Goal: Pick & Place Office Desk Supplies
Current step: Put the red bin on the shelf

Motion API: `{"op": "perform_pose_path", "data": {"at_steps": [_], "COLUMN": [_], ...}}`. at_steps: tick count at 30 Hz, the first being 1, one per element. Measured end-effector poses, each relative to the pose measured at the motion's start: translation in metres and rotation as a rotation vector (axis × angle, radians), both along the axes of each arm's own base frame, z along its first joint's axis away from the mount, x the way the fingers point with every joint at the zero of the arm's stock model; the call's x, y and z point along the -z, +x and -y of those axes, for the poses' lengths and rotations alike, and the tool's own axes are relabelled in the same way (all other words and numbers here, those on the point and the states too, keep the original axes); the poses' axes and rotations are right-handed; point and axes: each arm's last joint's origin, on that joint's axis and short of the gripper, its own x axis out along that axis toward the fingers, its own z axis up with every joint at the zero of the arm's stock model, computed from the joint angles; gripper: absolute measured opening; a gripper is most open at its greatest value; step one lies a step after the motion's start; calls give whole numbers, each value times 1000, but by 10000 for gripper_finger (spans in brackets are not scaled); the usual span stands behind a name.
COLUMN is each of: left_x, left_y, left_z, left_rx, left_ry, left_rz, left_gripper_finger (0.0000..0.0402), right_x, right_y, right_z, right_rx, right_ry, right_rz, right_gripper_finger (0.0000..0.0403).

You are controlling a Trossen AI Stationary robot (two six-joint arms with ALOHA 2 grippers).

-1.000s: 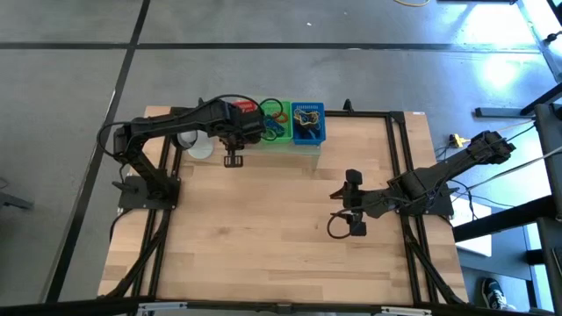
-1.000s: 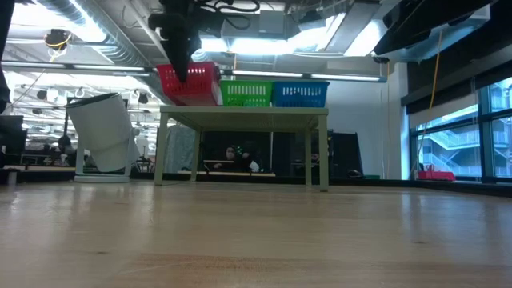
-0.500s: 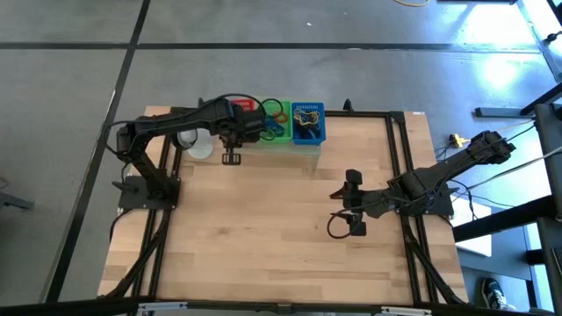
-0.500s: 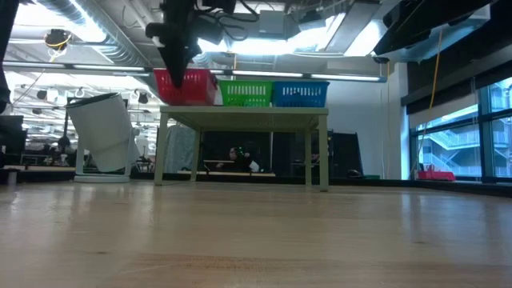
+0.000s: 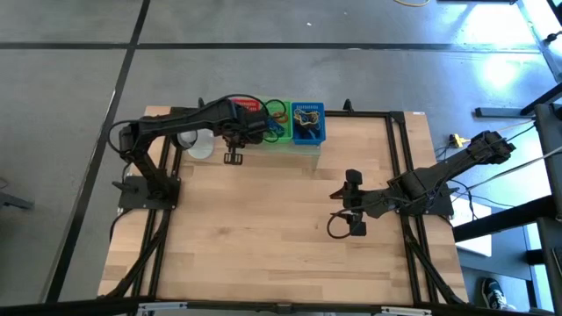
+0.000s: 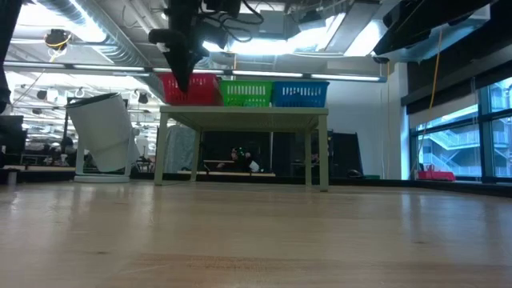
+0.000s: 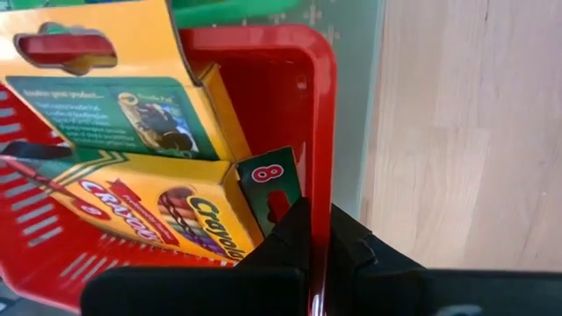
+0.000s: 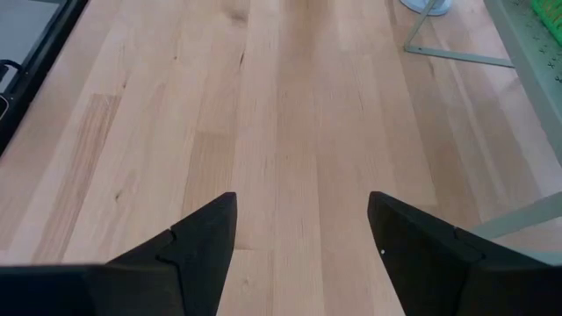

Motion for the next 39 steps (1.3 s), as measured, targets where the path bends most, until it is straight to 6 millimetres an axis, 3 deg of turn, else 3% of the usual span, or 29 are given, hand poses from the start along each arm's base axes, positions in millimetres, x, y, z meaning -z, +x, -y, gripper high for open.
{"op": "perform_pose_path", "data": {"at_steps": [33, 39], "left_x": [7, 7], "left_y": [6, 8], "left_z": [-4, -4], "left_rx": [-68, -66], "left_ry": [25, 1], "left_rz": [10, 40], "left_gripper_finger": [4, 34], "right_x": [0, 0], "right_y": [0, 0], "right_z": [0, 0], "right_rx": [2, 1], "right_ry": [-1, -1], "right_rz": [1, 1], "right_gripper_finger": [259, 259]}}
